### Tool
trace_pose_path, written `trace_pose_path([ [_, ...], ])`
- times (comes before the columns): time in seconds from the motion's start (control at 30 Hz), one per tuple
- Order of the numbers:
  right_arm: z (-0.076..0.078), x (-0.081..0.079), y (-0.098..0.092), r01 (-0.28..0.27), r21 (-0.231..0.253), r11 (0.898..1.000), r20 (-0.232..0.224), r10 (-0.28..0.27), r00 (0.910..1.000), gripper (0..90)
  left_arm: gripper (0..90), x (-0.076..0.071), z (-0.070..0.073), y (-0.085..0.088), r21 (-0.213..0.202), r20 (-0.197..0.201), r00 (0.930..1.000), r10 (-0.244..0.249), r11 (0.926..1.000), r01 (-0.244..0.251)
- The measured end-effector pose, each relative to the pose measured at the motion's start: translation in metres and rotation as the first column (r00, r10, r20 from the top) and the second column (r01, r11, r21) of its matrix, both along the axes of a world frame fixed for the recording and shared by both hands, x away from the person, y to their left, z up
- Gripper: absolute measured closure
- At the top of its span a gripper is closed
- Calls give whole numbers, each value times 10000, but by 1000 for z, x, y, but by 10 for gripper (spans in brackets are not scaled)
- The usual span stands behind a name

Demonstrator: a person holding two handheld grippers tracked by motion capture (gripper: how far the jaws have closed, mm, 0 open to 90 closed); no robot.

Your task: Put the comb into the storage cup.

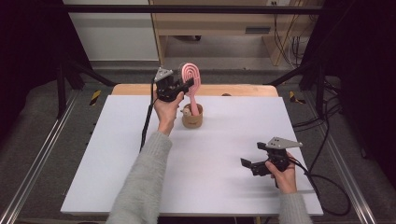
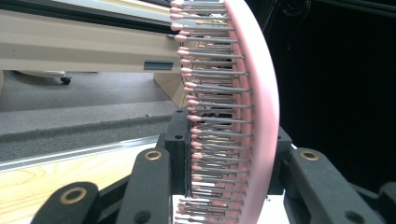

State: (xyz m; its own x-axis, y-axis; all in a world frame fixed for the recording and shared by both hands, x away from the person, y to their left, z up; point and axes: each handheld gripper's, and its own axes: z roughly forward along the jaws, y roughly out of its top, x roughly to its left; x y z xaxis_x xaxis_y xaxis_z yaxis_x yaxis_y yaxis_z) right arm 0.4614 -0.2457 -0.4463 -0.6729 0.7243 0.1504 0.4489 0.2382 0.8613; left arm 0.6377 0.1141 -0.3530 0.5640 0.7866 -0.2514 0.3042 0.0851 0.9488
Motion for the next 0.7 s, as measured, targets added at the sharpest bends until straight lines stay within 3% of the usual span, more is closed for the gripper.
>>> trace_pose_path([
  [0.7, 0, 0, 0, 21, 18, 10000, 7, -21, 10000, 4, 632, 2, -24, 8, -242, -591, 9982, 52, 9997, -67],
])
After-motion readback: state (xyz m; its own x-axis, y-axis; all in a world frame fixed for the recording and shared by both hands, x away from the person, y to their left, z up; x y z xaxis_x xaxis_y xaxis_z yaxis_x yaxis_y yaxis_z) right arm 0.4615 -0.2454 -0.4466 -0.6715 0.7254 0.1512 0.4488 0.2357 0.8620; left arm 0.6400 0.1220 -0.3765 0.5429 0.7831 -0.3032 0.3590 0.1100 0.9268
